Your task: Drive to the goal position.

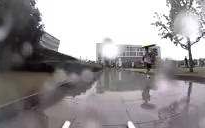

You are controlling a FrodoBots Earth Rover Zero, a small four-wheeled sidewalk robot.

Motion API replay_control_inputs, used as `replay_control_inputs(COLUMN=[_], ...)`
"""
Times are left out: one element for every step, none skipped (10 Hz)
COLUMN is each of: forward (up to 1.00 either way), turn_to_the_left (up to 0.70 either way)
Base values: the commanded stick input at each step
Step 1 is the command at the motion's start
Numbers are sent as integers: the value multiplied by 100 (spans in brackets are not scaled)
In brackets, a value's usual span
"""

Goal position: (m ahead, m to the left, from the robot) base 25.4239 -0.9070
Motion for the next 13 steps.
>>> replay_control_inputs(forward=[70, 70, 70, 70, 70, 70, 70, 70, 70, 70, 70, 70, 70], turn_to_the_left=[7, 0, 0, 0, 0, 0, 0, 0, 0, 0, 0, 0, 0])
